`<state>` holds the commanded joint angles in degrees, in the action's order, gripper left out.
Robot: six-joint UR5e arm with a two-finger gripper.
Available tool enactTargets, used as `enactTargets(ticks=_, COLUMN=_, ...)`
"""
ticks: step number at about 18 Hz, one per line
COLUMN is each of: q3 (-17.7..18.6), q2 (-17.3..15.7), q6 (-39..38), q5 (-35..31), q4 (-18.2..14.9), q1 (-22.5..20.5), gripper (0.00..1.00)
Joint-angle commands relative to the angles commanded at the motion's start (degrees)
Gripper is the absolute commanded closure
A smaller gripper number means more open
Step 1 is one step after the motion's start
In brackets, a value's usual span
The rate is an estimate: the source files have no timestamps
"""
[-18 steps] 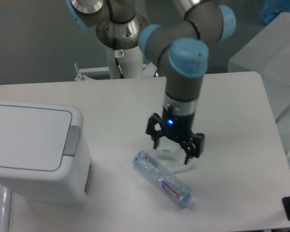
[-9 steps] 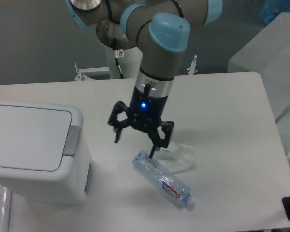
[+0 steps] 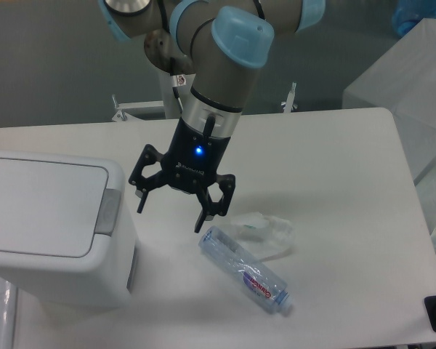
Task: Open the trash can
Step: 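Move the open gripper over the bottle toward the white trash bin, then lower the gripper finger onto the edge of the bin lid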
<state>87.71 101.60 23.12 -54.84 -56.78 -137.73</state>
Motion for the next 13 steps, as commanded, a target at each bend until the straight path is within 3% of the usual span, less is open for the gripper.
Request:
enactTargets(ticks=5, q3=0.2, q2=0.3, q6=-0.1, q5=0.1, q4=0.0, q1=2.4, gripper=0.00)
enactTargets(ticks=13, q3=0.6, q2=0.8, q6=0.3, q5=-0.7, q4=0.3, q1=2.5, gripper=0.00)
